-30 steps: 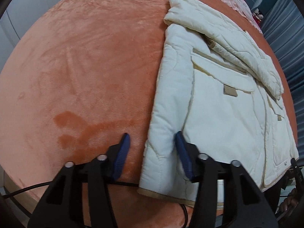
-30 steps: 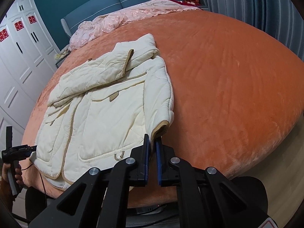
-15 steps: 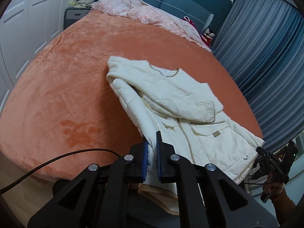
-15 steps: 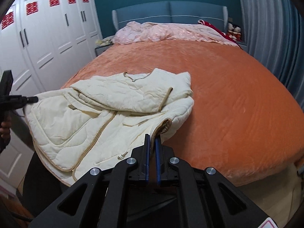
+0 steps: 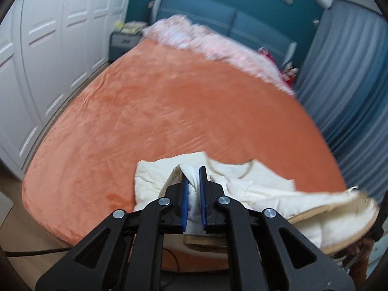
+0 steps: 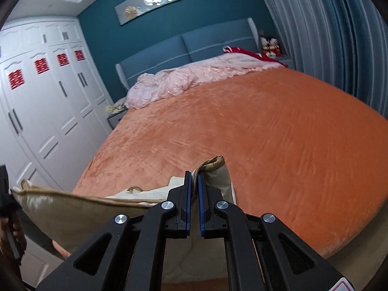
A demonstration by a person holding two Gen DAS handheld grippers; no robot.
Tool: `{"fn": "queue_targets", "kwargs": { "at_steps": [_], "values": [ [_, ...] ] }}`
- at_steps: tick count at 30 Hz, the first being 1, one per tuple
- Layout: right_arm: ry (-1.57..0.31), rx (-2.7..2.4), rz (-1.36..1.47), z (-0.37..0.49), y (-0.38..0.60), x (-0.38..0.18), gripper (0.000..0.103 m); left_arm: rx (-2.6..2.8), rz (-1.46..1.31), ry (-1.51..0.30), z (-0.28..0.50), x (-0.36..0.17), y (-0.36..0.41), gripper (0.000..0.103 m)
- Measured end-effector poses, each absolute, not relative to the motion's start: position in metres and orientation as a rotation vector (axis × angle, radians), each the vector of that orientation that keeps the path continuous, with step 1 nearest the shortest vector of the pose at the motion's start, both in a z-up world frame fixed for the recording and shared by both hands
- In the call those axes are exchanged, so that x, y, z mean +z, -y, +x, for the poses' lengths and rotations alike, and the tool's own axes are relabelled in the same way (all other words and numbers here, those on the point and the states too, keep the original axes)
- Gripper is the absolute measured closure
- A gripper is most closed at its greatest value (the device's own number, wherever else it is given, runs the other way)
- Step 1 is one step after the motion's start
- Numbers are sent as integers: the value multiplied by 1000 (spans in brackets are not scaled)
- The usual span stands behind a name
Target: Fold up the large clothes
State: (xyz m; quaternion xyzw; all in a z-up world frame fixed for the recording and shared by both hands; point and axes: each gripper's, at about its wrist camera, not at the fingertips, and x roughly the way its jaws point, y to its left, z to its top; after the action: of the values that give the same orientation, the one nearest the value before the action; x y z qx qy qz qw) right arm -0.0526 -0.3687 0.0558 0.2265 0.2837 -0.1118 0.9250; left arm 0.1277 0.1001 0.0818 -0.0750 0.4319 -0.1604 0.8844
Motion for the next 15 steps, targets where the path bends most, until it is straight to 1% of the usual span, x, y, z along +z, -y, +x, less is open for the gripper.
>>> {"fn": "queue_targets", "kwargs": {
  "at_steps": [5, 8, 9, 12, 15],
  "values": [
    [-686, -337, 384, 29, 363, 1, 98, -166, -78, -1026, 193, -2, -80, 94],
    [-751, -378, 335, 63, 356, -24, 92, -110, -43, -1076, 218, -46, -70, 92],
    [-760, -387, 329, 71, 355, -32, 87, -91, -36, -1084, 224, -56, -67, 91],
    [-753, -417, 353, 83, 360, -45, 87, -64, -24, -1082, 235, -76, -62, 91],
    [-720, -420, 435, 79, 369, -50, 87, -68, -44, -1078, 243, -79, -62, 90]
  ]
}}
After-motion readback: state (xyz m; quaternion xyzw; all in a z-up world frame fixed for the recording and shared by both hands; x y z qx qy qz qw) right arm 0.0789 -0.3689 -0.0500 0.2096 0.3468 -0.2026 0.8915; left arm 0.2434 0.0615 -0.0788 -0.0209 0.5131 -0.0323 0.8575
